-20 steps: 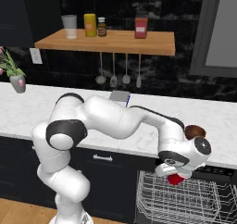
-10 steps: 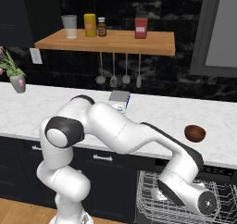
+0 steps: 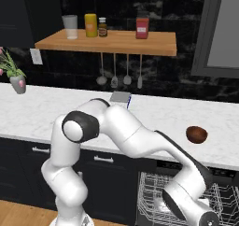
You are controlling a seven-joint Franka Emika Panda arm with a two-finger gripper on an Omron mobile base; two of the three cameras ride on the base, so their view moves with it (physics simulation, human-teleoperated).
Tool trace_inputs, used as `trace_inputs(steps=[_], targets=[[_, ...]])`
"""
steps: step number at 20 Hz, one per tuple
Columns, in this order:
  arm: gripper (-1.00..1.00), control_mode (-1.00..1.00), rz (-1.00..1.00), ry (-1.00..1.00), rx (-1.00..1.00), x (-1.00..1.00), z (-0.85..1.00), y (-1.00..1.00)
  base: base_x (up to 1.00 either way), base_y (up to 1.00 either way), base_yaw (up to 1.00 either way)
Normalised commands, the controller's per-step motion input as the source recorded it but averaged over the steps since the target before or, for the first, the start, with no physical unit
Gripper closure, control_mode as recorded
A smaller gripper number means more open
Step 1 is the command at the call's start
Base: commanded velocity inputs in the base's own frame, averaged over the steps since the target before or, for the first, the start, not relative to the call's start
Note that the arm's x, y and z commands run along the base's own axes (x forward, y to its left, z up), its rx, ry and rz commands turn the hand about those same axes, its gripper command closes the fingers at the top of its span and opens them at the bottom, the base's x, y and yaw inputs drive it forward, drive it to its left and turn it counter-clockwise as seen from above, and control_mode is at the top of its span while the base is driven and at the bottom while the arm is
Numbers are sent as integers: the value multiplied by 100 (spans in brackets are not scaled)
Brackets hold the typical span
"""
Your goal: Pick up the cup and bowl from the counter, place them in the dishwasher, and close the dishwasher door.
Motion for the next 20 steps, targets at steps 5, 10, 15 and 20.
trace_inputs(steps=[5, 10, 15, 20], targets=[[100, -100, -15, 12, 0, 29, -69, 2, 0, 0, 0], [100, -100, -12, 1, 0, 49, -29, 14, 0, 0, 0], [100, -100, -11, 7, -2, 59, -3, 20, 0, 0, 0], [100, -100, -4, 27, -10, 28, -4, 3, 0, 0, 0]])
